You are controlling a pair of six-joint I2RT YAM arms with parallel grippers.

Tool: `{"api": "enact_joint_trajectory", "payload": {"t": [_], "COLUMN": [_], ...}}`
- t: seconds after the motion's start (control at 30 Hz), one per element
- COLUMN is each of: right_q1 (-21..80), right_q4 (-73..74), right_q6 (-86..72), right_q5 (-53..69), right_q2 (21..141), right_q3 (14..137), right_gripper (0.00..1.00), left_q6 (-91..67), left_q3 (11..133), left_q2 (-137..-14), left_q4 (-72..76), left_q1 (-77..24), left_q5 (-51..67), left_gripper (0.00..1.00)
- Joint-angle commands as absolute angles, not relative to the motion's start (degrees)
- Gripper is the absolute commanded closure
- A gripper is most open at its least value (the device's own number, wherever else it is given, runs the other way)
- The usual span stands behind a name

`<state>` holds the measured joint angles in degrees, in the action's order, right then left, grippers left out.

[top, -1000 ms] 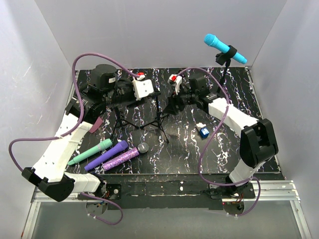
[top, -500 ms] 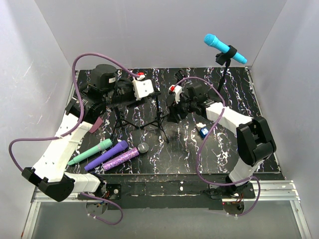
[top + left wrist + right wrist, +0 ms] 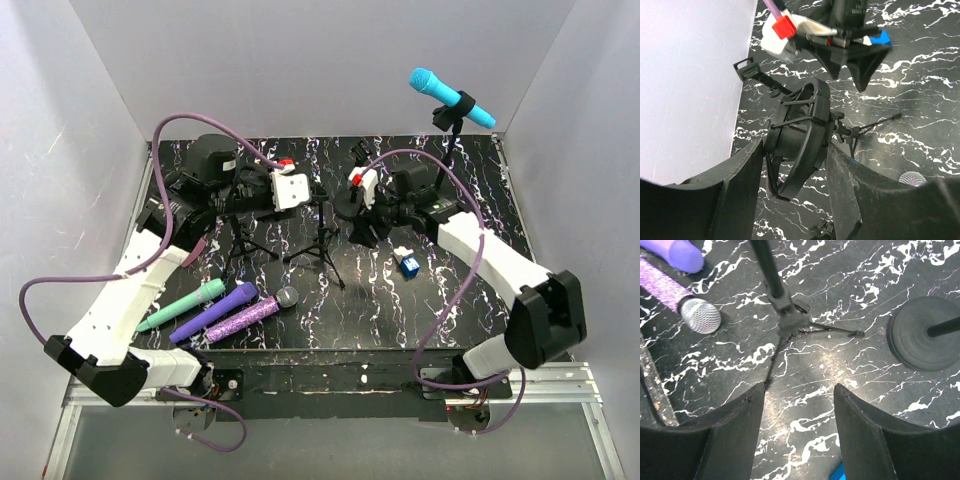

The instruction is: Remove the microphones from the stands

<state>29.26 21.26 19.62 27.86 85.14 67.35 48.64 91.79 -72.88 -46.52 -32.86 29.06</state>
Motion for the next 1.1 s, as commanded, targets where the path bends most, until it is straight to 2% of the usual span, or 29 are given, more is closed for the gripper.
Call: {"api": "enact_joint_trajectory", "payload": {"t": [0.0, 0.23, 0.4, 0.53, 0.77, 1.07], "right_q1": [29.1, 29.0, 28.9, 28.9, 28.8, 28.0], "right_q4": [23.6, 21.9, 21.6, 21.7, 19.6, 19.0], "right_q6": [21.4, 18.6, 19.0, 18.9, 18.9, 18.6], "right_q5": [32.0, 36.7, 36.5, 35.9, 32.1, 30.8], "right_q2": [78.4, 76.6, 77.7, 77.8, 76.7, 76.4], "right_q3": [65.6, 64.9, 66.1, 67.0, 65.5, 64.4], "right_gripper": [0.36, 0.36, 0.36, 0.36, 0.37, 0.37], "left_q6": [52.8, 59.0, 58.0, 55.3, 49.3, 50.4], "left_q3": [88.7, 84.4, 81.4, 79.1, 76.5, 77.3], "left_q2": [-75.8, -76.9, -77.1, -76.6, -76.7, -77.2], "left_q4": [-58.0, -62.0, -58.5, -52.0, -35.3, -29.8], "left_q1": [-33.5, -33.7, -33.8, -34.2, -34.4, -34.4], "left_q5": [34.1, 33.2, 31.6, 25.1, 8.3, 5.1], "left_gripper": [0.65, 0.65, 0.64, 0.67, 0.80, 1.00]}}
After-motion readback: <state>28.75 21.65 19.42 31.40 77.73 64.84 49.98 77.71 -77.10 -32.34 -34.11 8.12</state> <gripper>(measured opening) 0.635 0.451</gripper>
